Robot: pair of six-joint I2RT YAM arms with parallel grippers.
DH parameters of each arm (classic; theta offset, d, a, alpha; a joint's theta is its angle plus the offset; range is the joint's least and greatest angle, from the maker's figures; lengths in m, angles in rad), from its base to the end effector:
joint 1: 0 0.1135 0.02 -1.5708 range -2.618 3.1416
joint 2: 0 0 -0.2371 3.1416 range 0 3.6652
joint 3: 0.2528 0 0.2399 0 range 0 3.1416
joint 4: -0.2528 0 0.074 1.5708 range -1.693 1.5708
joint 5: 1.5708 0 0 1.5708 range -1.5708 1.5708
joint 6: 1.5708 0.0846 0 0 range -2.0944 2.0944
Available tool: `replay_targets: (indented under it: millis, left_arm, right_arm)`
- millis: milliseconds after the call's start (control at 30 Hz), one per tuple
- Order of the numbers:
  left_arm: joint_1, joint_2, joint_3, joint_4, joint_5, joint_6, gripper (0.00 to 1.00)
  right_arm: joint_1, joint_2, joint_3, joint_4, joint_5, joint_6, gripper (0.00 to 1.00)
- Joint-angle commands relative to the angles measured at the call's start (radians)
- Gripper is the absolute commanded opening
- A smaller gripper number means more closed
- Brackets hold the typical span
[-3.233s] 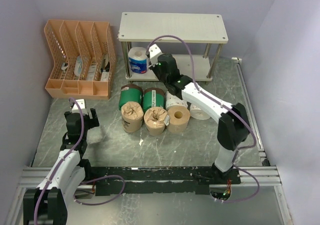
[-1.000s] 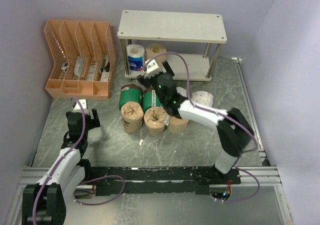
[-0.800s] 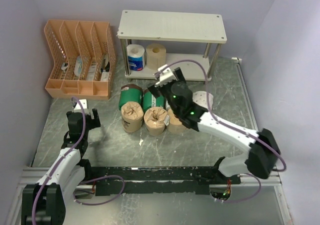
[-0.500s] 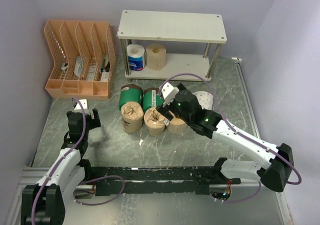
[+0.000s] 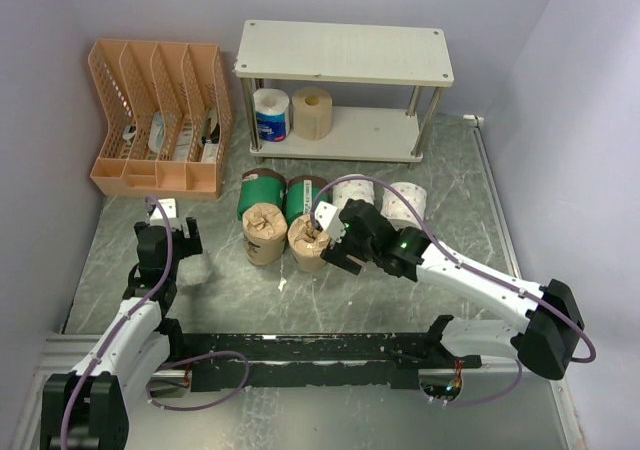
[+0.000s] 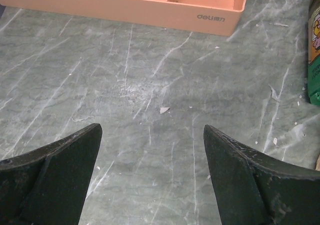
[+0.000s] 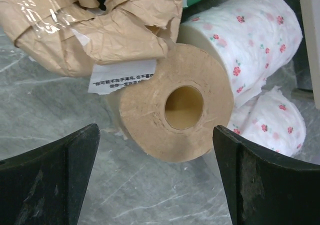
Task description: Place and organize the paper towels onto the shelf
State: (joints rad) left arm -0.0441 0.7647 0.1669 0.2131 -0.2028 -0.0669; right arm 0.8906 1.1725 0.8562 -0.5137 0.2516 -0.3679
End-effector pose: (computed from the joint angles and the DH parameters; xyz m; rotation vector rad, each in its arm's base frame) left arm 0.2206 0.0073 0.1376 -0.1555 1.9430 0.1249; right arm 0.1879 0.1988 0.2017 -1.2978 1.9802 -0.0516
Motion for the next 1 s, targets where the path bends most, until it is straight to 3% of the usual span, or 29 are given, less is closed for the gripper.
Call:
replay_targets:
  millis: [0, 400, 600, 733, 967]
  left_arm:
    - [-0.011, -0.014, -0.013, 0.029, -0.014, 0.013, 0.94]
    - [-0.013, -0.016, -0.013, 0.028, -0.015, 0.013, 0.94]
    - [-0.013, -0.018, -0.015, 0.028, -0.017, 0.012, 0.94]
    - [-0.013, -0.019, -0.015, 0.028, -0.017, 0.012, 0.94]
    - [-0.007, -0.019, -0.014, 0.027, -0.007, 0.014, 0.94]
  right_arm:
    - [0.004, -0.007, -0.012, 0.020, -0.056, -0.016, 0.94]
    - [0.004, 0.157, -0.027, 0.110, -0.006, 0.015, 0.71]
    - [0.005, 0.202, -0.023, 0.125, 0.002, 0.026, 0.40]
    - [0.005, 0.225, 0.024, 0.076, 0.049, 0.046, 0.00]
    - [0.072, 0.213, 0.197, -0.131, 0.142, 0.115, 0.00]
